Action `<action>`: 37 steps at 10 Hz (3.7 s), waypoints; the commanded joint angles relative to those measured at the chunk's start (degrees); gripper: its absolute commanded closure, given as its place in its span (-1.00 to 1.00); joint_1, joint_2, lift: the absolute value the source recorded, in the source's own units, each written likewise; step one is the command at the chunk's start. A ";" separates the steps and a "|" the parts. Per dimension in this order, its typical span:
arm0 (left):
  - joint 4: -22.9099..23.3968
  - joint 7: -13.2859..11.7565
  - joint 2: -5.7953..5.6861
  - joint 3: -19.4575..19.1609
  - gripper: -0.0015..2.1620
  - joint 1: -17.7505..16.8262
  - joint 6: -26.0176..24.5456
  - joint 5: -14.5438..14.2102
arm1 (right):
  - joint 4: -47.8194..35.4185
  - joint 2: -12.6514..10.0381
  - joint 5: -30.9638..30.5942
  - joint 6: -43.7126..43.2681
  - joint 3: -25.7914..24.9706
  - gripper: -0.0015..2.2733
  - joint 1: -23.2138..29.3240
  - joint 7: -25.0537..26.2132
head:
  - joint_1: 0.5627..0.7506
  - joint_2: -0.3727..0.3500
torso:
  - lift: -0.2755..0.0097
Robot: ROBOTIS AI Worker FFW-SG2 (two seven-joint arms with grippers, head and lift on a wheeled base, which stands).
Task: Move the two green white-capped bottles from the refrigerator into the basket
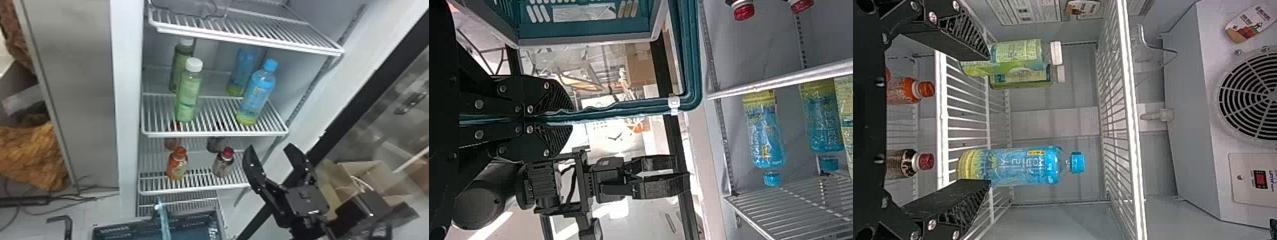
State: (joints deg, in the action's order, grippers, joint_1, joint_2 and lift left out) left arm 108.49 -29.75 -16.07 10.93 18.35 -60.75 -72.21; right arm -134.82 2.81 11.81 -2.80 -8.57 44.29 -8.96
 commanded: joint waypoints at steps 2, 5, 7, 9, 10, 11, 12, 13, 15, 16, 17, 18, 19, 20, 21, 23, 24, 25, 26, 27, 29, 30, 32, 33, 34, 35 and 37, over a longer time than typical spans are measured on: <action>0.00 -0.05 0.08 -0.08 0.08 0.07 0.00 0.00 | 0.31 0.00 -0.16 -0.16 0.11 -0.85 -0.28 0.00 | 0.41 -0.94 | 0.90; 0.00 -0.05 0.08 -0.08 0.08 0.21 0.28 0.00 | 0.45 0.00 -0.27 -0.30 0.11 -0.85 -0.28 0.00 | 0.41 -0.94 | 0.90; 0.00 0.04 0.08 -0.08 0.08 0.21 0.14 0.00 | 0.74 0.00 -0.27 -0.30 0.23 -0.85 -0.42 0.00 | 0.41 -0.94 | 0.90; 0.00 0.04 0.08 -0.08 0.08 0.21 0.28 0.00 | 2.00 0.26 -0.16 -0.16 1.03 -0.85 -1.54 0.00 | 0.41 -0.94 | 0.90; 0.00 0.04 0.08 -0.19 0.08 0.21 0.28 0.00 | 3.97 0.70 0.07 -0.02 1.60 -0.85 -3.23 -0.88 | 0.41 -0.94 | 0.90; 0.00 0.04 0.08 -0.08 0.08 0.21 0.28 0.00 | 5.38 0.79 -0.27 -0.02 1.94 -0.85 -4.78 -1.58 | 0.41 -0.94 | 0.90; 0.00 0.04 0.08 -0.08 0.08 0.21 0.28 0.00 | 6.64 0.88 -0.39 -0.02 2.28 -0.85 -6.04 -1.58 | 0.41 -0.94 | 0.90; 0.00 0.04 0.08 -0.08 0.08 0.21 0.28 0.00 | 8.19 0.97 -0.39 -0.02 2.63 -0.85 -7.45 -1.58 | 0.41 -0.94 | 0.90; 0.00 0.04 0.08 -0.08 0.08 0.21 0.28 0.00 | 11.56 2.02 -0.50 -0.02 4.68 -0.85 -11.25 -1.58 | 0.41 -0.94 | 0.90; 0.00 0.04 0.08 -0.19 0.08 0.21 0.28 0.00 | 13.25 2.46 -0.62 -0.02 5.37 -0.85 -12.93 -1.58 | 0.41 -0.94 | 0.90; 0.00 0.04 0.08 -0.19 0.08 0.21 0.28 0.00 | 14.66 2.55 -1.19 -0.02 5.48 -0.85 -14.34 -1.58 | 0.41 -0.94 | 0.90; 0.00 0.04 0.08 -0.19 0.08 0.21 0.28 0.00 | 16.06 2.99 -1.53 -0.02 6.17 -0.85 -16.31 -1.58 | 0.41 -0.94 | 0.90; 0.00 0.04 0.08 -0.19 0.08 0.21 0.28 0.00 | 18.31 3.43 -1.42 0.12 7.20 -0.85 -18.56 -1.58 | 0.41 -0.94 | 0.90; 0.00 0.04 0.08 -0.08 0.08 0.07 0.28 0.00 | 20.85 3.96 -1.42 0.68 8.11 -0.85 -21.23 -2.02 | 0.41 -0.94 | 0.90; 0.00 0.04 0.08 0.03 0.08 0.07 0.28 0.00 | 22.81 4.22 -1.53 0.97 8.91 -0.86 -23.34 -2.29 | 0.41 -0.94 | 0.90; 0.00 0.04 0.08 0.03 0.08 -0.07 0.28 0.00 | 25.77 4.75 -1.76 1.53 9.60 -0.86 -27.00 -2.29 | 0.41 -0.94 | 0.90; 0.00 0.13 0.08 0.03 0.08 -0.07 0.28 0.11 | 27.17 4.92 -1.76 1.53 10.05 -0.86 -28.96 -2.29 | 0.41 -0.94 | 0.90; 0.00 0.13 0.08 0.15 0.08 -0.21 0.28 0.00 | 29.14 5.19 -1.65 1.53 10.51 -0.86 -31.07 -2.46 | 0.41 -0.93 | 0.90; 0.00 0.13 0.08 0.26 0.08 -0.35 0.28 0.00 | 30.83 5.27 -1.65 1.53 10.85 -0.86 -33.32 -3.25 | 0.41 -0.92 | 0.90; 0.00 0.30 0.08 0.26 0.08 -0.35 0.28 0.00 | 32.24 5.36 -1.65 1.53 11.54 -0.86 -35.01 -3.87 | 0.41 -0.89 | 0.90; 0.00 0.30 0.08 0.26 0.08 -0.35 0.42 0.00 | 35.33 5.62 -1.53 1.39 12.91 -0.86 -38.53 -3.87 | 0.41 -0.83 | 0.90; 0.00 0.39 0.08 0.38 0.08 -0.35 0.42 0.11 | 36.31 5.71 -1.76 1.39 13.71 -0.86 -40.21 -3.87 | 0.41 -0.81 | 0.90; -0.14 0.39 0.08 0.38 0.08 -0.49 0.42 0.00 | 38.42 5.80 -1.76 1.25 14.40 -0.86 -43.03 -3.96 | 0.41 -0.76 | 0.90; -0.14 0.39 0.16 0.38 0.08 -0.49 0.42 0.00 | 39.41 5.80 -1.42 0.97 15.20 -0.86 -44.01 -3.96 | 0.41 -0.75 | 0.90; -0.14 0.39 0.16 0.26 0.08 -0.49 0.42 0.00 | 41.38 5.80 -1.42 0.40 16.11 -0.86 -45.56 -3.96 | 0.41 -0.73 | 0.90; -0.14 0.39 0.16 0.38 0.08 -0.49 0.42 0.00 | 43.91 5.89 -1.42 0.12 17.37 -0.85 -47.67 -4.13 | 0.41 -0.70 | 0.90; -0.14 0.39 0.16 0.38 0.08 -0.63 0.56 0.00 | 45.31 5.89 -2.22 0.12 18.85 -0.80 -49.78 -4.31 | 0.41 -0.62 | 0.90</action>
State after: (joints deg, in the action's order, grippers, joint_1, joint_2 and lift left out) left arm 108.35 -29.35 -15.91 11.31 17.85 -60.30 -72.21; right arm -89.84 8.70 9.86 -2.67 9.88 -4.93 -13.28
